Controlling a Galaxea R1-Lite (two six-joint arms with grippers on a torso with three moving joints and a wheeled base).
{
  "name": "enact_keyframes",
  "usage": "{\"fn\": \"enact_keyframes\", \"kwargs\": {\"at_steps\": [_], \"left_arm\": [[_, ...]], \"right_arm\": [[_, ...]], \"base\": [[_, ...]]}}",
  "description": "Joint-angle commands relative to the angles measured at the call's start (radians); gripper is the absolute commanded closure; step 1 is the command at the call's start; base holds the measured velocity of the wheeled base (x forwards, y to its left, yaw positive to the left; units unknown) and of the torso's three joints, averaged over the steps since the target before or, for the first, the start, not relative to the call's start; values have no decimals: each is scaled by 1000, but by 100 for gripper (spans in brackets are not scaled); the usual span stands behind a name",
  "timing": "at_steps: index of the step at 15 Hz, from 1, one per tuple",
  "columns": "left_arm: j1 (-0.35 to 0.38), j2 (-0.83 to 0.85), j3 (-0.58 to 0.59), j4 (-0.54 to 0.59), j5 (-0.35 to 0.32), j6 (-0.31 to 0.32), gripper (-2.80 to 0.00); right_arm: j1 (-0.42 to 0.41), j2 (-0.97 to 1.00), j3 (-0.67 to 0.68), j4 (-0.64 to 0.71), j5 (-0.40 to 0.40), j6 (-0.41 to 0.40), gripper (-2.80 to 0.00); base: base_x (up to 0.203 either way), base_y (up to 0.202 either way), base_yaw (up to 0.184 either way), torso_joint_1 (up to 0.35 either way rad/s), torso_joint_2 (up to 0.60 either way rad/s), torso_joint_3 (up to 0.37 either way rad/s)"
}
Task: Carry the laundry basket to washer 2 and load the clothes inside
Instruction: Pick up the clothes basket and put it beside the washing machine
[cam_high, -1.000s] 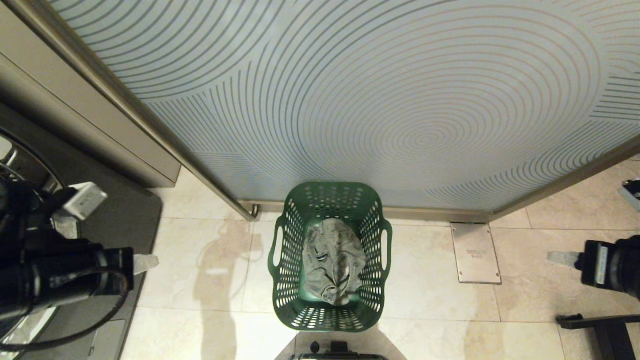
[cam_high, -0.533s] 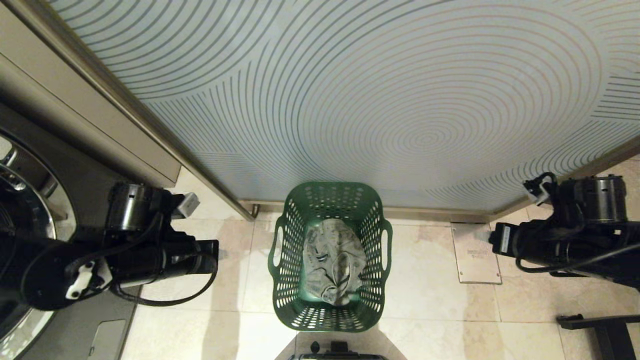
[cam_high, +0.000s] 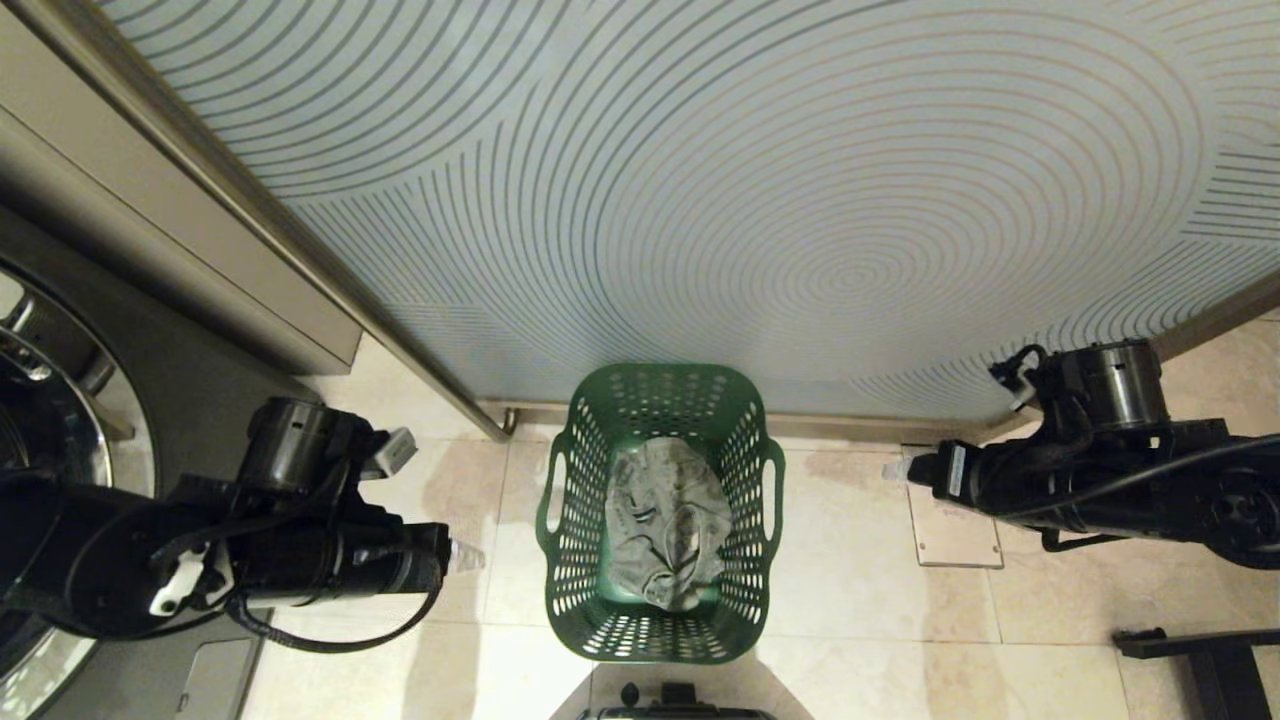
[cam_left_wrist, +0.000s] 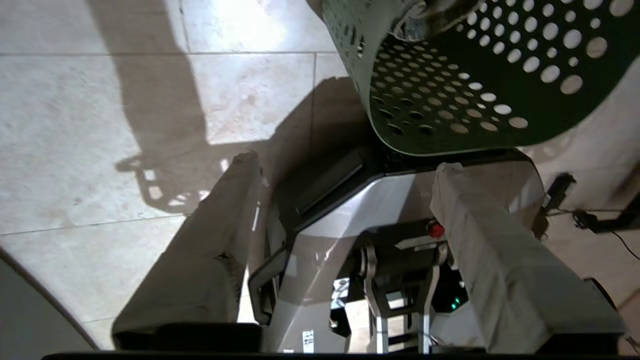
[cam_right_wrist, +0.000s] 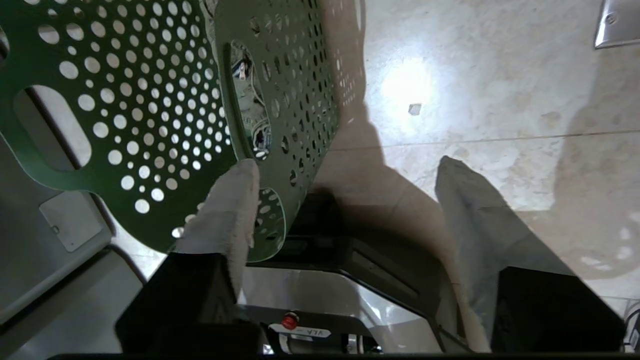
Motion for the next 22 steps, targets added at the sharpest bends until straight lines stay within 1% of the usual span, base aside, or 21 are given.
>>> {"fn": "enact_keyframes", "kwargs": {"at_steps": [1,4,6,7,9,10,12,14,15,16,17,18,20,22], "left_arm": [[-35,10,11,0,-30,-21,-280],[-95,58,17,-3,-54,-57,-280],[-151,67,13,-31,-54,-92,-280],[-180,65,2,-50,-41,-117,-280],[-227,64,-22,-61,54,-147,-280],[-257,66,-25,-63,82,-180,-280],[-292,79,-29,-74,98,-239,-280],[-302,111,-31,-122,100,-242,-280],[-305,145,-38,-194,106,-239,-280],[-314,182,-48,-255,128,-236,-280],[-324,223,-61,-299,172,-232,-280],[-339,256,-85,-326,215,-229,-280],[-357,287,-141,-346,253,-210,-280],[-356,304,-185,-352,286,-156,-280]], "right_arm": [[28,36,-15,-6,1,22,-280],[36,36,-41,-3,-15,34,-280],[46,34,-27,-4,-49,29,-280],[52,36,-17,-5,-50,28,-280],[63,37,-6,-4,-47,29,-280],[78,36,-5,-4,-48,22,-280],[107,32,-8,-2,-54,18,-280],[113,30,-20,4,-71,10,-280],[122,34,-16,4,-81,10,-280],[128,37,-12,4,-82,11,-280],[131,39,-12,6,-82,10,-280],[132,39,-18,15,-82,10,-280],[132,38,-50,67,-84,11,-280],[132,33,-82,140,-98,14,-280]], "base": [[0,0,0,0,0,0],[0,0,0,0,0,0],[0,0,0,0,0,0],[0,0,0,0,0,0],[0,0,0,0,0,0],[0,0,0,0,0,0],[0,0,0,0,0,0],[0,0,0,0,0,0],[0,0,0,0,0,0],[0,0,0,0,0,0],[0,0,0,0,0,0],[0,0,0,0,0,0],[0,0,0,0,0,0],[0,0,0,0,0,0]]}}
